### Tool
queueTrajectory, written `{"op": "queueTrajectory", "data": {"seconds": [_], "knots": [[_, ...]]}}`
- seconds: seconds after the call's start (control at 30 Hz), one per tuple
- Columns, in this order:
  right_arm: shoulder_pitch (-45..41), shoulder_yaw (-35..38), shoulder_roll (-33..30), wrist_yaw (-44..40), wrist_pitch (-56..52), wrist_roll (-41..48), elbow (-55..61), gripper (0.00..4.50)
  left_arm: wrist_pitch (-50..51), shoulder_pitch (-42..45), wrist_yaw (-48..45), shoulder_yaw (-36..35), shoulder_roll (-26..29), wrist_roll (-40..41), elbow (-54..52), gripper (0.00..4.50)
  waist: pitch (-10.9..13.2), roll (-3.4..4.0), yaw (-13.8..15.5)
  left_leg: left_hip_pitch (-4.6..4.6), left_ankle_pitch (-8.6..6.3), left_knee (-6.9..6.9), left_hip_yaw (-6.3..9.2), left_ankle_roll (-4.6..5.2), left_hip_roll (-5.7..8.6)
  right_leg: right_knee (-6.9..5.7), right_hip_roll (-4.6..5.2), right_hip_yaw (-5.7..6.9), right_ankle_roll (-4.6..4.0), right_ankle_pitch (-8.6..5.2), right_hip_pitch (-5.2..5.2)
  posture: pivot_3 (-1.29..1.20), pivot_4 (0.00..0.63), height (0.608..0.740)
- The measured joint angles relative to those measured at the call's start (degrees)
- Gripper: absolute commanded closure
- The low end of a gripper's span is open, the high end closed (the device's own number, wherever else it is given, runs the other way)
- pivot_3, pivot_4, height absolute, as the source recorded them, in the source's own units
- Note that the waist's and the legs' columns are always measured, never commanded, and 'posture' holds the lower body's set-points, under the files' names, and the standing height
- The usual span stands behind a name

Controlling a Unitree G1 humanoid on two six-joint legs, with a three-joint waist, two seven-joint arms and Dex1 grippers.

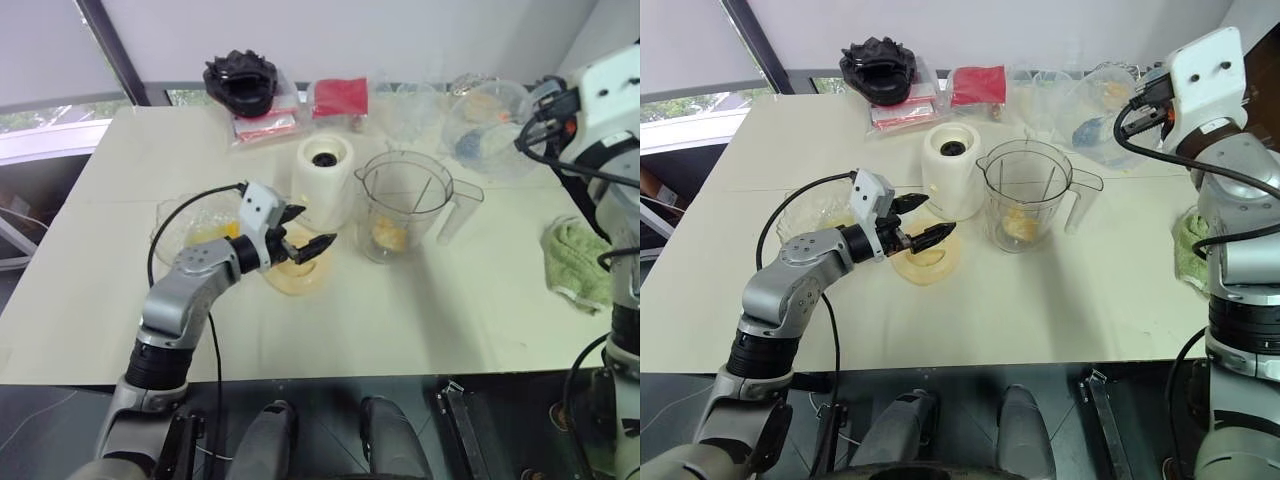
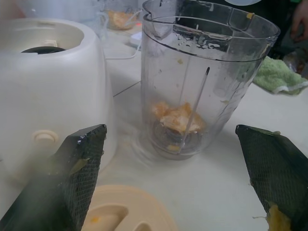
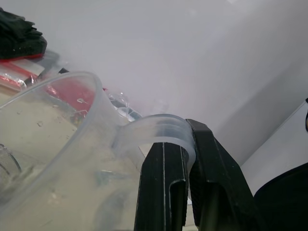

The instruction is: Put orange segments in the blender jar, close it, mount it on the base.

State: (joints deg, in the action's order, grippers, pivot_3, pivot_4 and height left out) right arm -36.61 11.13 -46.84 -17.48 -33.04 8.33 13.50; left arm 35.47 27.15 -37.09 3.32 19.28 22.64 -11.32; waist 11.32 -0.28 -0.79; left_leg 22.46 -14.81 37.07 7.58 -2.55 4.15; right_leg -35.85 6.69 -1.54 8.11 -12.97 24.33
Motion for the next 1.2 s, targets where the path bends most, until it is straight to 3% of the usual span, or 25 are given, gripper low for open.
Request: {"op": "queueTrajectory", "data": {"seconds": [0.9, 1.2], "knots": [[0.16, -3.09, -0.63, -5.99, 8.92, -9.24, -0.94, 4.44, 0.01, 0.00, 0.02, -0.18, 0.12, 1.73, -0.15, 0.00, 0.00, 0.00, 0.03, 0.00, 0.00, 0.00, 0.00, -0.01, 0.00, 0.00, 0.00, 0.00, 0.00, 0.00, 0.00, 0.00, 0.150, 0.740], [0.16, -2.51, 1.14, -5.41, 7.25, -9.21, -1.51, 4.44, 0.06, 0.00, 0.03, -0.25, 0.51, 1.73, -0.15, 0.00, 0.00, 0.00, 0.05, 0.00, 0.00, 0.01, 0.00, -0.01, 0.00, 0.00, 0.00, 0.00, 0.00, 0.00, 0.00, 0.00, 0.150, 0.740]]}}
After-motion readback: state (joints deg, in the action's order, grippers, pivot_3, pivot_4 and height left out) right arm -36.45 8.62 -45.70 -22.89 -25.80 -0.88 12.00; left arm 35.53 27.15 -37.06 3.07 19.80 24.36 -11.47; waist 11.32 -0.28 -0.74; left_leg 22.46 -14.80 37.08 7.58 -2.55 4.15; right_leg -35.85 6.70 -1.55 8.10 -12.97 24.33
